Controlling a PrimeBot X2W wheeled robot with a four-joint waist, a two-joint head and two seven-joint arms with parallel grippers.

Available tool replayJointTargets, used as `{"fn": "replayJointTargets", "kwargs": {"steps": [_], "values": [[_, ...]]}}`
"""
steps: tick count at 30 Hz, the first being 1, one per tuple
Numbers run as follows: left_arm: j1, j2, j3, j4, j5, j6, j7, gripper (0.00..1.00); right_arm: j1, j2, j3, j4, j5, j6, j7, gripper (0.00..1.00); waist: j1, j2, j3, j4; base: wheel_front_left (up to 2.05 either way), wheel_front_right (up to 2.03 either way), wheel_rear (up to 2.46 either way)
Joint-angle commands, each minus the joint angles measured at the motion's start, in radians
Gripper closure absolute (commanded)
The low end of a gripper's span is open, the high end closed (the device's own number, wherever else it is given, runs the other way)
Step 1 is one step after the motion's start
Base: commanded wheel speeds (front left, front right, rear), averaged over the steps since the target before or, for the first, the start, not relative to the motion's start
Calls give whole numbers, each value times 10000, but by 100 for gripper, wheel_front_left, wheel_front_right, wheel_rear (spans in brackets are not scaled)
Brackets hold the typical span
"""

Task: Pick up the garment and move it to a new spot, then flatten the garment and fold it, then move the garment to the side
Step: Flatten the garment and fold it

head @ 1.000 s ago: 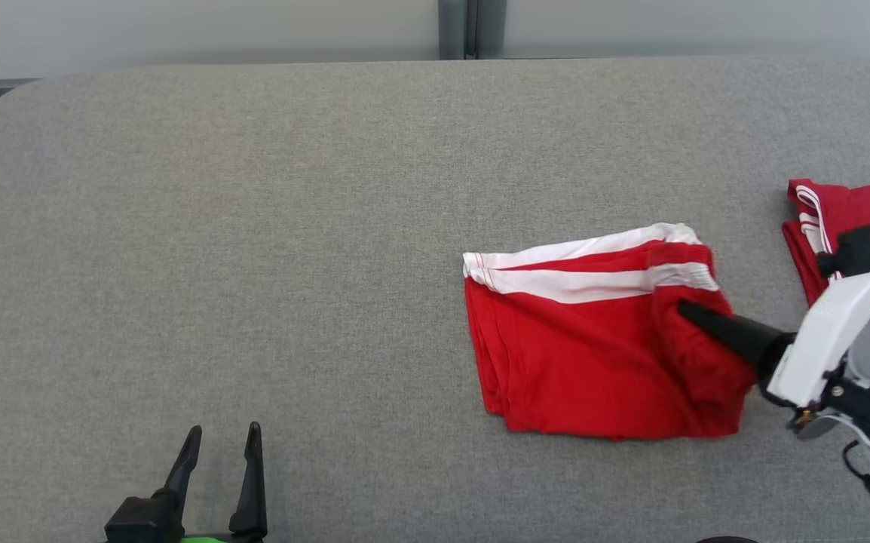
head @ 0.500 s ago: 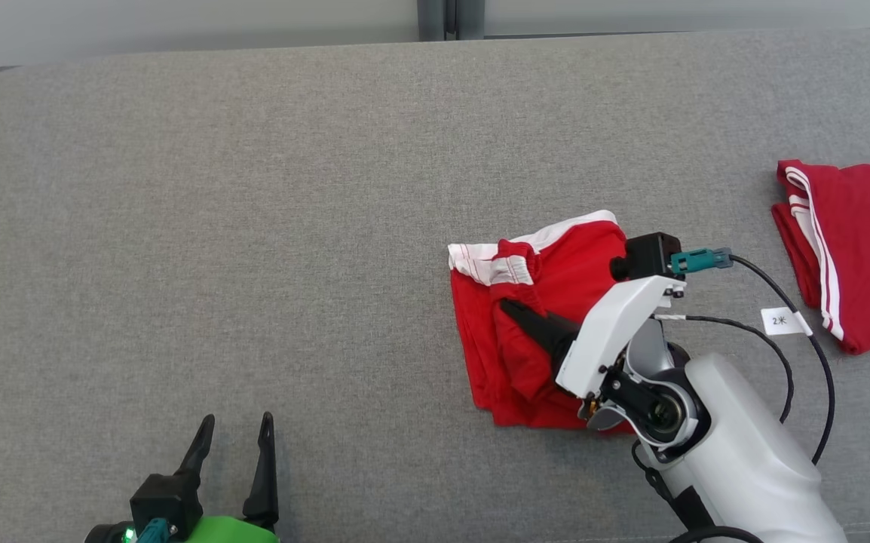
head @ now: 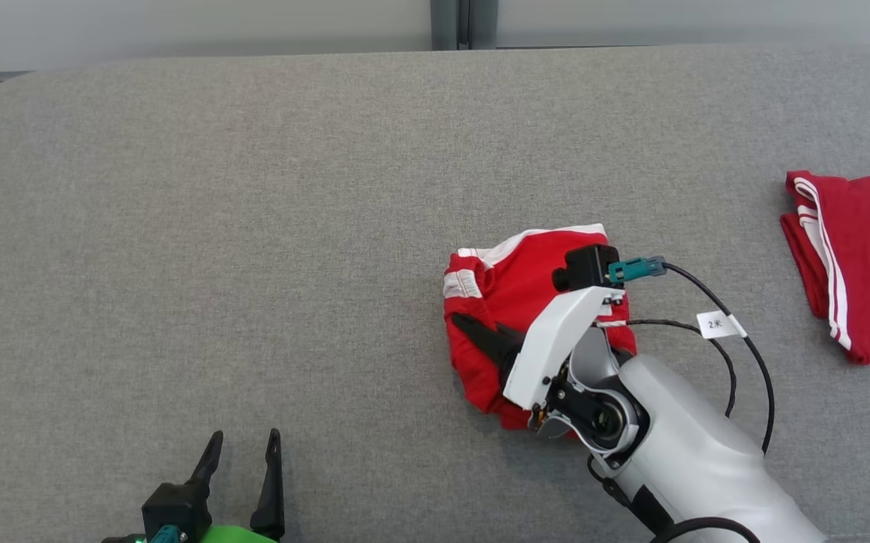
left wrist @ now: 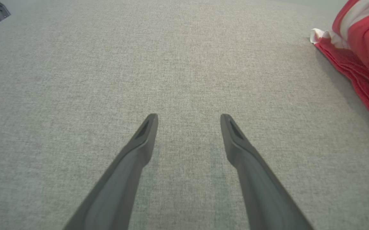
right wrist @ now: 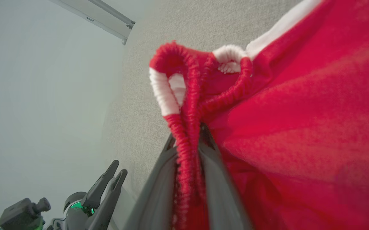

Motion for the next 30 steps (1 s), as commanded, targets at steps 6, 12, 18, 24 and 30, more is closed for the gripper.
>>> {"fn": "replayJointTargets", "kwargs": {"steps": [6, 12, 18, 24, 30], "values": [[-26, -74, -7, 175, -143, -55, -84, 0, -421, -11, 744, 584, -317, 3, -748, 0, 0, 0, -186, 72, 0, 0, 0], [260, 25, 144, 124, -256, 29, -124, 0, -435, -13, 489, -260, -444, 3, -1482, 0, 0, 0, -402, 46, 0, 0, 0], [549, 58, 313, -178, -372, 129, -154, 0, -11, -1155, -859, -2213, -2759, 3, -2464, 0, 0, 0, -493, -53, 0, 0, 0], [672, -85, 353, -545, -417, 75, -174, 0, 1398, -2110, -2568, -3497, -5724, 1, -4031, 0, 0, 0, -600, 33, 0, 0, 0], [732, -189, 504, -806, -257, -86, -171, 0, 3311, -2313, -4002, -3427, -7950, 0, -5446, 0, 0, 0, -933, 203, 0, 0, 0]]}}
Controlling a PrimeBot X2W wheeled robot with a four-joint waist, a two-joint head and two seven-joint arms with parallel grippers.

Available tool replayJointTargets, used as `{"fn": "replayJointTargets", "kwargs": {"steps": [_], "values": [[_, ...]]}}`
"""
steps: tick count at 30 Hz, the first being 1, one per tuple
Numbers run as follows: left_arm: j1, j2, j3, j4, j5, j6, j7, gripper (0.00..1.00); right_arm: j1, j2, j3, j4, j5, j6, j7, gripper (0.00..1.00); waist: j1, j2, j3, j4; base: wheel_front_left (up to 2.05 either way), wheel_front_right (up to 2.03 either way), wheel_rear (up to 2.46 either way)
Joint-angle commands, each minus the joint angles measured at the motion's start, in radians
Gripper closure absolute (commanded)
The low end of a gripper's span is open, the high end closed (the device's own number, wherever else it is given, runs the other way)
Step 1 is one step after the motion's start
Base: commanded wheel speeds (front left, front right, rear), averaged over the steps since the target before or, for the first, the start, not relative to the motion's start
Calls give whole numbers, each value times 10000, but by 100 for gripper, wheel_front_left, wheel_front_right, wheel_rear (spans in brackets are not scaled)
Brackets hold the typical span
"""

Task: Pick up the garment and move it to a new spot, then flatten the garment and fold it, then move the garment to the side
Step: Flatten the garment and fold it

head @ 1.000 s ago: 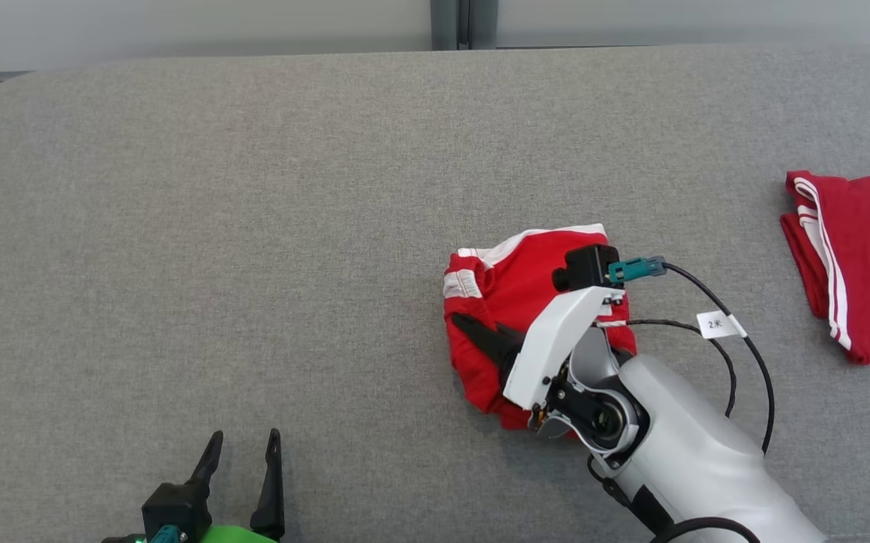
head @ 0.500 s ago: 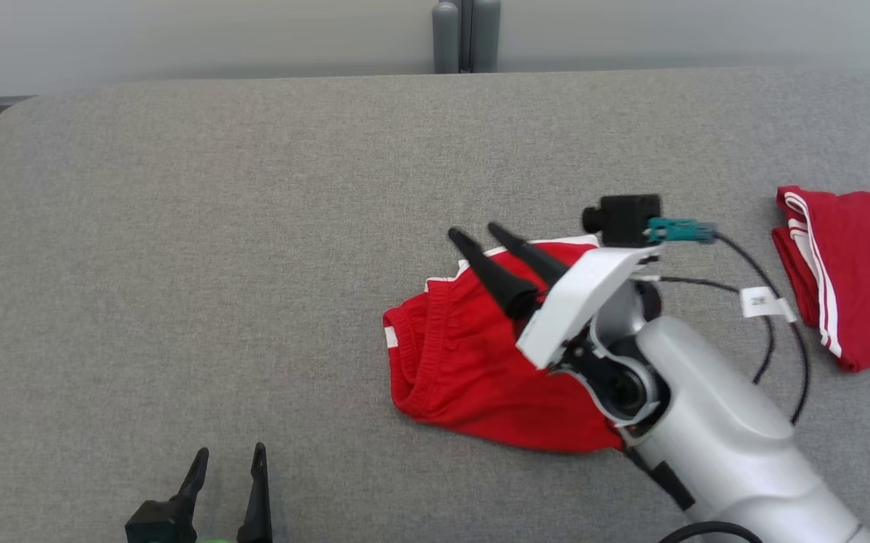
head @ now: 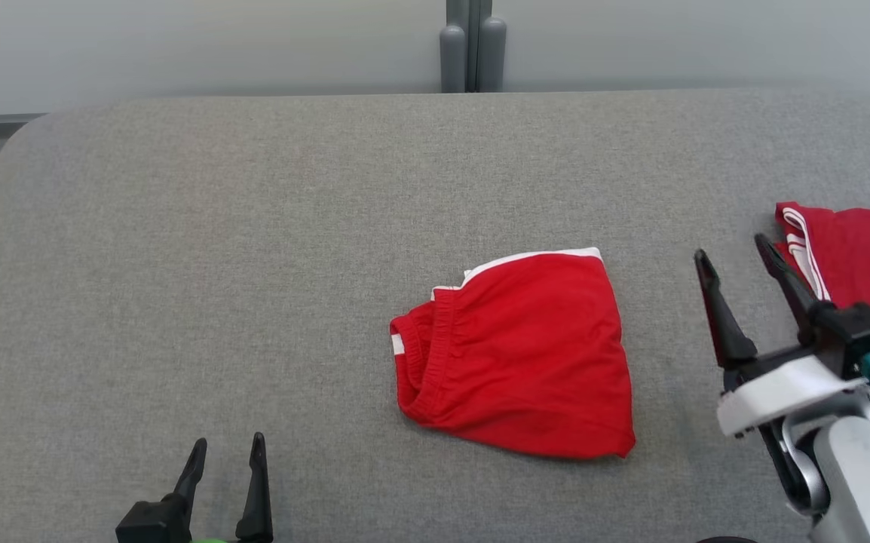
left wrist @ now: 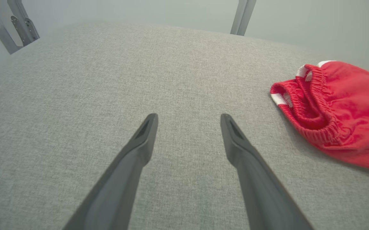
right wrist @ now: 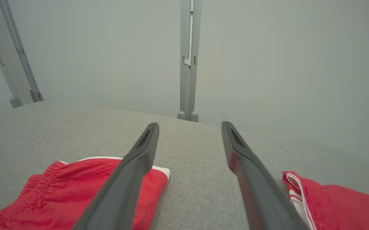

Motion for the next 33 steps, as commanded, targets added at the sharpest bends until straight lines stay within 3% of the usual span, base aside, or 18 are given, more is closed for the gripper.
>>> {"fn": "replayJointTargets", "kwargs": {"steps": [1, 14, 33], "values": [[144, -25, 56, -40, 98, -81, -41, 0, 423, 41, -342, 59, -429, -6, -173, 0, 0, -1, -196, 93, 0, 0, 0], [624, -216, 803, -12, 848, -801, -44, 0, 3487, 1335, -2282, -598, -1704, -6, -274, 0, 0, -1, -1305, 197, 0, 0, 0], [793, -504, 1636, -118, 1473, -1325, -45, 0, 3634, 1481, -2164, -304, -1981, -6, -275, 0, 0, -1, -1523, -31, 0, 0, 0]]}}
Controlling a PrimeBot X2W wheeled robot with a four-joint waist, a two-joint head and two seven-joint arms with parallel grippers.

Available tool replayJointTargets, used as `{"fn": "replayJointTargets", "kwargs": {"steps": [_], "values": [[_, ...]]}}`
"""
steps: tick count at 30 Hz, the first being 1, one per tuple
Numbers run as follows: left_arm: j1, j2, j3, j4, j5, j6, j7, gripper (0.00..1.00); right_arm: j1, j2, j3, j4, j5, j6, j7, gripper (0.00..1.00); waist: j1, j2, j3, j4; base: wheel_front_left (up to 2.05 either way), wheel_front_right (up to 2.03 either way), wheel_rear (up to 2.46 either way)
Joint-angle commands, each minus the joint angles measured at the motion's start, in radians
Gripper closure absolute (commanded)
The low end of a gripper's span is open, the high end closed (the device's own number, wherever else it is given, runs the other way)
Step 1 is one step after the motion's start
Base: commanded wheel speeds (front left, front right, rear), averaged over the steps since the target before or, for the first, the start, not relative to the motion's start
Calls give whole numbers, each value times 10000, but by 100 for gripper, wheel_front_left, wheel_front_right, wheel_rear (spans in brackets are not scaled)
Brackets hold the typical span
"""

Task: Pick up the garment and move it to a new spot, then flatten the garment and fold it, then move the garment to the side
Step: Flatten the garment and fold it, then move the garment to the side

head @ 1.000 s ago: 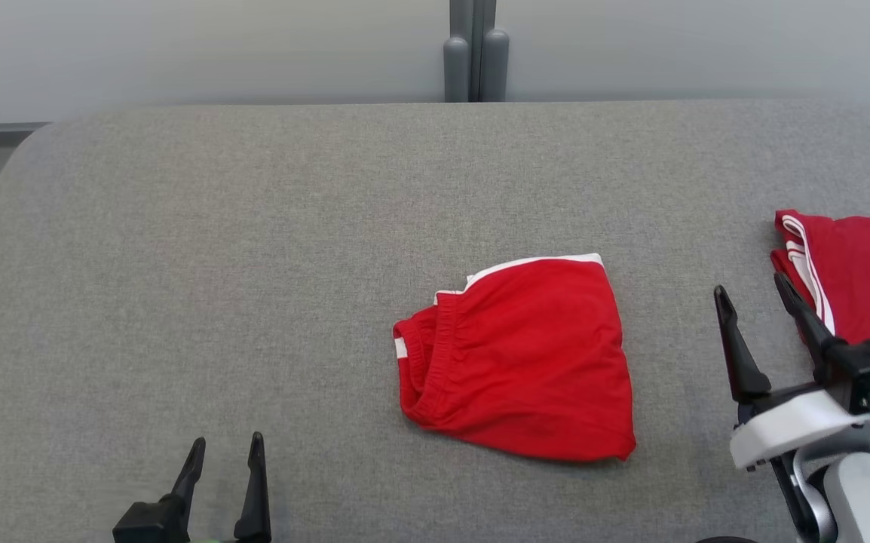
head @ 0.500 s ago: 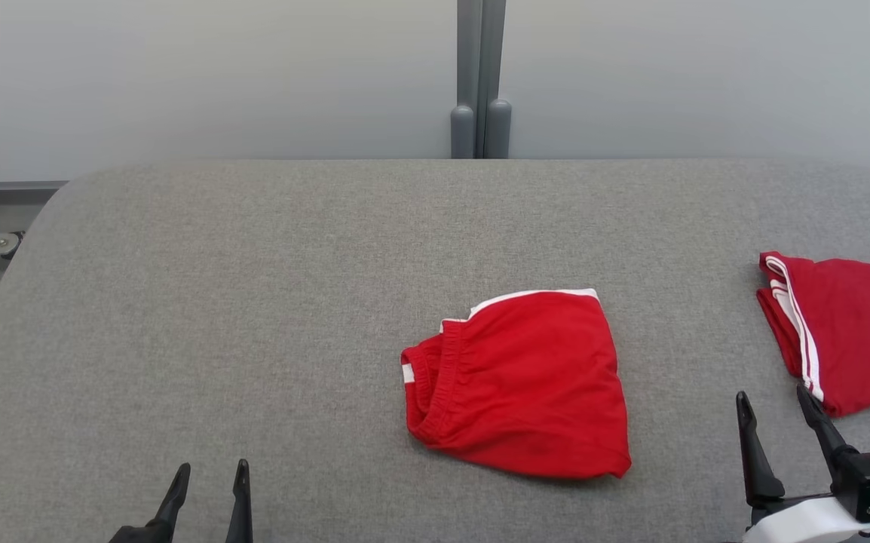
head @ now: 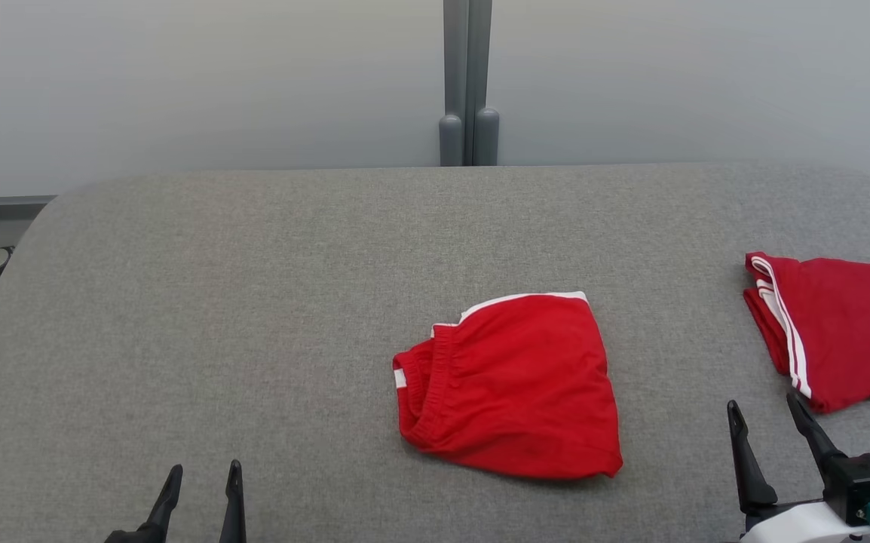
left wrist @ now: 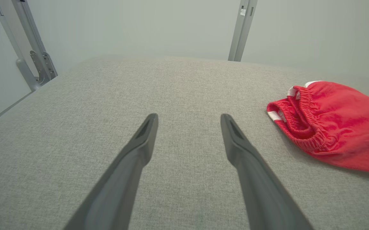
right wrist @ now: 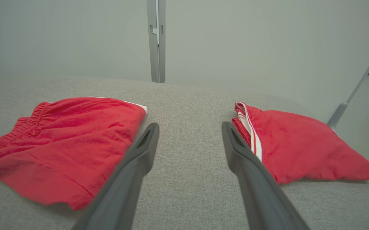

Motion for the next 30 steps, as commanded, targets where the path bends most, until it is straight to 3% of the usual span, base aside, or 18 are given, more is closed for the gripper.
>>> {"fn": "replayJointTargets", "kwargs": {"steps": [1, 10, 14, 18, 22, 25, 30], "values": [[125, -41, 30, 6, 99, -57, -45, 0, -65, -42, 19, 29, -1, -6, -29, 0, 0, -1, 3, -12, 0, 0, 0], [229, -115, 139, -11, 179, -118, -46, 0, -267, 3, 142, 99, 405, -6, -27, 0, 0, -1, 37, -101, 0, 0, 0], [248, -140, 173, -61, 196, -138, -46, 0, -725, -370, 742, 746, 1032, -6, 51, 0, 0, -1, 92, -129, 0, 0, 0], [216, -147, 190, -126, 187, -149, -46, 0, -1909, -1123, 1908, 860, 2272, -6, 1814, 0, 0, -1, 254, -184, 0, 0, 0], [53, -157, 57, -174, 180, -138, -46, 0, -3156, -1562, 2524, 812, 3628, -4, 4463, 0, 0, -1, 574, -171, 0, 0, 0], [-104, -161, -66, -143, 108, -142, -44, 0, -3859, -1478, 2714, 1112, 4261, -7, 6350, 0, 0, -1, 767, -91, 0, 0, 0], [-249, -155, -120, -60, 67, -127, -44, 0, -4572, -1174, 2718, 1649, 4491, -4, 7701, 0, 0, -1, 958, 93, 0, 0, 0]]}}
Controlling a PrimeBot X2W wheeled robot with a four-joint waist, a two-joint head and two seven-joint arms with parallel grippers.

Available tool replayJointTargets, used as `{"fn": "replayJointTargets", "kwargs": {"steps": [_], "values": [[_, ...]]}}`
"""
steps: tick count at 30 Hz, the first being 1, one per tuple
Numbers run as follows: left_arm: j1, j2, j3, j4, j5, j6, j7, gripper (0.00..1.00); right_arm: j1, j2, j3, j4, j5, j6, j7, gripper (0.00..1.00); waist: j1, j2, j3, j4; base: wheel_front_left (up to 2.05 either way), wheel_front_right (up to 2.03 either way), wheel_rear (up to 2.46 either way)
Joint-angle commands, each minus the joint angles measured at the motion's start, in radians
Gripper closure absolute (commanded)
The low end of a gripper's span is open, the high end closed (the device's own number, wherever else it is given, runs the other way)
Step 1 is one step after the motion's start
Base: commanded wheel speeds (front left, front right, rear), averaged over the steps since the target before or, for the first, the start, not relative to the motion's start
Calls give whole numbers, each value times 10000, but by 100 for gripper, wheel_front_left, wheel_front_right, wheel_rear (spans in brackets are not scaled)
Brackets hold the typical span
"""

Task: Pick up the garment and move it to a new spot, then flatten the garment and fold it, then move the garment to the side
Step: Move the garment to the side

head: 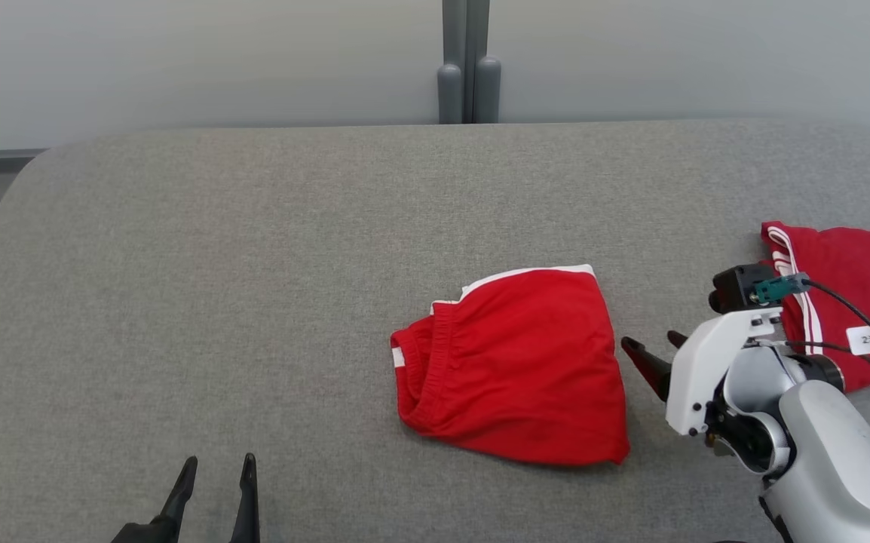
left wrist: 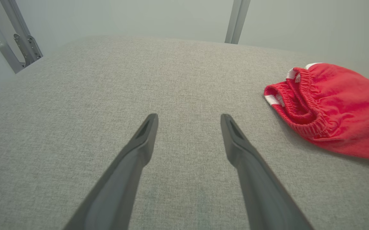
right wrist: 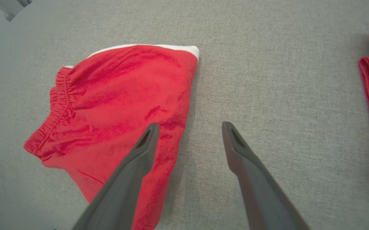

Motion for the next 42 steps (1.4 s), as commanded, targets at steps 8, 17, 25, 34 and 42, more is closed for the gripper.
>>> {"fn": "replayJointTargets", "kwargs": {"steps": [8, 17, 25, 34, 42], "values": [[-555, 8, -100, 138, 61, 1, -43, 0, -984, 1019, -454, 1651, -302, -4, 625, 0, 0, 0, 388, 508, 0, 0, 0], [-704, 7, -101, 101, -4, 28, -43, 0, -1652, 1431, -715, 3112, -994, -2, 185, 0, 0, 0, 634, 596, 0, 0, 0], [-883, 6, -219, 145, 0, 19, -43, 0, -1857, 1760, -902, 4307, -587, -4, 57, 0, 0, 0, 704, 548, 0, 0, 0], [-776, 7, -157, 84, -20, 58, -43, 0, -2085, 1581, -30, 3940, 1026, -2, -431, 100, 0, 0, 655, 151, 0, 0, 0], [-786, 7, -301, -150, -209, 88, -35, 0, -2388, 872, 628, 3439, 1295, -2, -661, 100, 0, 0, 785, -889, 0, 0, 0]]}}
